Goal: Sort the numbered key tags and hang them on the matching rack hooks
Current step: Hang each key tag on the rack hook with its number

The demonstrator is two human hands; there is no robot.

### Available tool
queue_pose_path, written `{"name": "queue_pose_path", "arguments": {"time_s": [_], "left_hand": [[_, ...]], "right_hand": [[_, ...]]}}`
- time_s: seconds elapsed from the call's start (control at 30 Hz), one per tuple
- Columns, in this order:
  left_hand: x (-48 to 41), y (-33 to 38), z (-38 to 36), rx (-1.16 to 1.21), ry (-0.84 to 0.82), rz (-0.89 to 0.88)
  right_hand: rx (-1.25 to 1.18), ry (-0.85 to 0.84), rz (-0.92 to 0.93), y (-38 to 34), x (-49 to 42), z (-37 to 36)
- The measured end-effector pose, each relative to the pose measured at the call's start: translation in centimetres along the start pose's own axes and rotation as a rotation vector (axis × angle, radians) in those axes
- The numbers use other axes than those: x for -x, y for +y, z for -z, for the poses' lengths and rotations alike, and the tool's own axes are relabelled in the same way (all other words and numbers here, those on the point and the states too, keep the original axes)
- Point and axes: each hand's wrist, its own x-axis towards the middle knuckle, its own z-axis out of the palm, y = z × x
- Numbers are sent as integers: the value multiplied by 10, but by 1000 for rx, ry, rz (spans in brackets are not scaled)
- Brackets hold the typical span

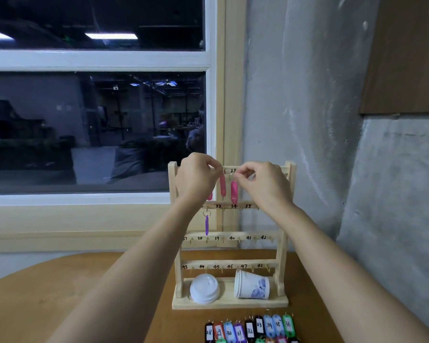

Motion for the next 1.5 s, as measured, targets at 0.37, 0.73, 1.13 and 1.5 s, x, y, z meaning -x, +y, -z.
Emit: {"name": "queue_pose_path", "arguments": {"time_s": [0.37,0.73,1.13,1.5], "left_hand": [[12,-14,-1,-95,80,-72],[49,-60,-2,-56,-87,-111],[161,-186,-63,-167,-579,218],[185,-212,-103,-186,-641,249]], "right_hand": [[70,75,-25,-16,-20,-16],[295,83,165,-8,5,-23],[179,-494,-28,58,151,-95],[158,-733,-76,81,197,-129]]}}
